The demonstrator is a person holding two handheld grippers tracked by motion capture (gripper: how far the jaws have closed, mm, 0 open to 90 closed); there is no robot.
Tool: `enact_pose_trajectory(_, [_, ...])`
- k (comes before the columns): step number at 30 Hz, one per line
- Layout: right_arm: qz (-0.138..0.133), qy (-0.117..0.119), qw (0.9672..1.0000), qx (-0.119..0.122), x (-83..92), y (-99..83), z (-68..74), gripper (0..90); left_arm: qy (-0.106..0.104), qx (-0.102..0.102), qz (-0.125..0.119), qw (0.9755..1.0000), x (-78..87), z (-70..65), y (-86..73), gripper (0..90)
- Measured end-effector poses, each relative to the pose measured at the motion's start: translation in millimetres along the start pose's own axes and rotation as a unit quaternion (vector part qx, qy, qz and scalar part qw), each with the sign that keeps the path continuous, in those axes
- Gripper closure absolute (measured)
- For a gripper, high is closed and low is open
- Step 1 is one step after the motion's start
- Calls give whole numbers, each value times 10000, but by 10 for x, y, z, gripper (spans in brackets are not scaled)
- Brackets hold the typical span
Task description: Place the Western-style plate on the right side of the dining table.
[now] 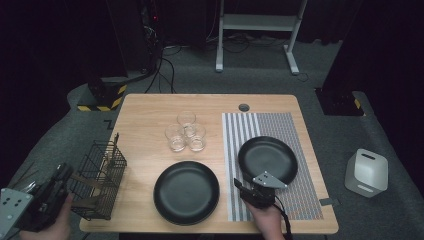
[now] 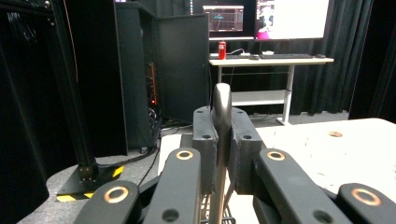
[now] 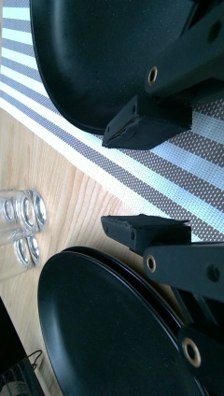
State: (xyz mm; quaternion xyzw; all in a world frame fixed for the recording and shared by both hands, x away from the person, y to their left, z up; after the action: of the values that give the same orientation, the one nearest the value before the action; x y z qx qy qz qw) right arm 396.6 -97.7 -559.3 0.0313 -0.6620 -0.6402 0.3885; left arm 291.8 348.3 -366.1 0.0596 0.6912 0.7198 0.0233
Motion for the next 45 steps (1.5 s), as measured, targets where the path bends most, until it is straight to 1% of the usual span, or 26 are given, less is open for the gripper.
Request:
enact_pose_trajectory(8, [-11, 45, 9999, 100, 3, 4, 28, 558, 64, -41, 0, 10000, -13, 11, 4, 832])
enact_pose_trajectory(11, [-6, 67, 10000, 57, 8, 3, 27, 548, 59, -82, 15, 9999, -12, 9, 3, 832])
enact_pose_trajectory(14, [14, -3, 10000, 50, 1, 0, 11, 550, 51, -117, 32, 9999, -9, 8, 5, 832])
enact_pose_trajectory(16, [38, -68, 10000, 22, -4, -4, 3, 549, 35, -99, 48, 9999, -8, 13, 4, 831])
enact_pose_trajectory(18, [27, -76, 10000, 51, -7, 0, 2, 543, 5, -63, 60, 10000, -10, 18, 4, 831])
enact_pose_trajectory(20, [25, -101, 9999, 86, -5, 3, 9, 542, 20, -91, 70, 9999, -13, 24, -1, 831])
enact_pose_trajectory(22, [26, -110, 9999, 126, -4, 7, 21, 541, -11, -77, 86, 9999, -14, 29, -6, 832])
enact_pose_trajectory(23, [22, -111, 9998, 136, -3, 9, 25, 538, -42, -32, 57, 10000, -13, 30, -1, 831])
enact_pose_trajectory(25, [16, -105, 9998, 165, -4, 16, 36, 539, -59, -28, 36, 10000, -9, 36, 7, 831])
enact_pose_trajectory(28, [-12, -95, 9998, 167, 2, 29, 42, 540, -63, -81, 12, 9999, 5, 46, 30, 831])
enact_pose_trajectory(31, [20, -42, 9999, 153, 1, 26, 52, 538, -102, -168, -20, 9998, 27, 39, 53, 831])
enact_pose_trajectory(35, [22, 4, 9998, 188, -4, 20, 59, 520, -163, -146, -168, 9996, 68, 39, 120, 832])
enact_pose_trajectory(38, [31, 34, 9999, 166, 0, 14, 62, 510, -139, -163, -213, 9995, 89, 49, 152, 831])
enact_pose_trajectory(40, [26, 48, 9998, 164, 8, 15, 66, 507, -168, -115, -280, 9994, 109, 52, 181, 832])
enact_pose_trajectory(45, [0, 59, 9998, 179, 21, 21, 63, 502, -173, -88, -377, 9991, 149, 60, 238, 832])
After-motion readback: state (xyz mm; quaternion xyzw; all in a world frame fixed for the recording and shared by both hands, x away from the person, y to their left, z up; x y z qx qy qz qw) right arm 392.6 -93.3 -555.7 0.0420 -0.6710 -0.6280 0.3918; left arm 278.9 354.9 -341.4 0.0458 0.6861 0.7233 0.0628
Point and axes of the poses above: each handheld gripper's, and its own axes: x roughly backward along the jaws, y roughly out of its top, z roughly to its left, the point moved 10 cm from there along -x, roughly forward along the jaws, and after that the axes turned 2 degrees about -y, right-handed, at the moved point
